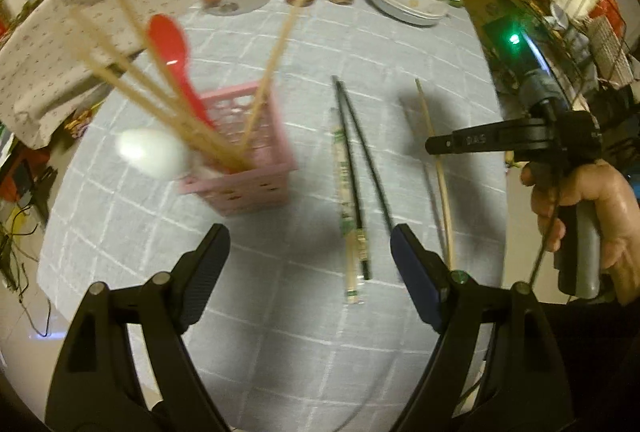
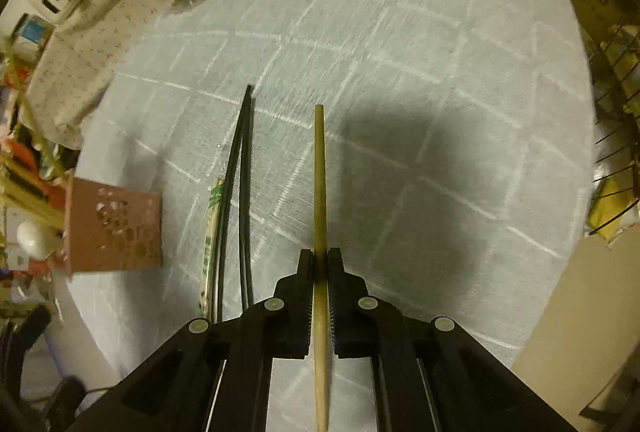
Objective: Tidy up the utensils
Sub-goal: 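Grasp a black chopstick with the left gripper while the right holds its wooden chopstick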
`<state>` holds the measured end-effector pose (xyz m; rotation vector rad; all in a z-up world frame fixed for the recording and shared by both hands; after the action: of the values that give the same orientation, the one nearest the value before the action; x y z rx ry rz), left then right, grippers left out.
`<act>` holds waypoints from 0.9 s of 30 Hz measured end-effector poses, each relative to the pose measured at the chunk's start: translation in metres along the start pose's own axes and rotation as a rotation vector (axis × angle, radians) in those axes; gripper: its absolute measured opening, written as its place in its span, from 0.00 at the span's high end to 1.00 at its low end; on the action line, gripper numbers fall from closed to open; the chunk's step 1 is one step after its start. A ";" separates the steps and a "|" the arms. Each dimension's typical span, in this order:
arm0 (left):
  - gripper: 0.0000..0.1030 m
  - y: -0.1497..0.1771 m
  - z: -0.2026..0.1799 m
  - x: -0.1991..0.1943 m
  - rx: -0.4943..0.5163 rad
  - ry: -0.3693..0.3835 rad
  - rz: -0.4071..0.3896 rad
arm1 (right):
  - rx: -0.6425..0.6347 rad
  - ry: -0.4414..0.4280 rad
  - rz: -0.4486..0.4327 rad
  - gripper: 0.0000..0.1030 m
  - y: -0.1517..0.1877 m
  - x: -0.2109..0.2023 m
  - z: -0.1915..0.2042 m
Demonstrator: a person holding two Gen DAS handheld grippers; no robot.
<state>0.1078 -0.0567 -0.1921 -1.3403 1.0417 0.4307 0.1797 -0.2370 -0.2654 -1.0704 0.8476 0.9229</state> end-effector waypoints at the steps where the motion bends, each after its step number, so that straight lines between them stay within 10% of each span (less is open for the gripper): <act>1: 0.20 0.000 -0.004 0.001 0.004 0.009 0.000 | 0.001 -0.005 -0.014 0.94 0.001 -0.008 -0.007; 5: 0.20 -0.002 -0.038 0.012 0.026 0.054 -0.004 | 0.025 -0.026 -0.035 0.94 0.006 -0.024 -0.031; 12: 0.64 -0.002 -0.094 0.055 0.123 0.064 0.032 | 0.049 -0.065 -0.051 0.93 0.004 -0.042 -0.054; 27: 0.66 -0.029 -0.066 0.137 -0.079 -0.179 0.149 | 0.104 -0.113 -0.054 0.93 0.010 -0.055 -0.081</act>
<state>0.1764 -0.1653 -0.2785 -1.2728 0.9866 0.6966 0.1398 -0.3236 -0.2407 -0.9379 0.7612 0.8765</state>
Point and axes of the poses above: each gripper's, at about its wrist camera, not at the fingertips, and x roughly the way its jaws point, z to its left, y to its underside, the point moved 8 cm from there along x, roughly the way its jaws point, and after that the axes turned 12 degrees about -z, right-handed, at the moved point
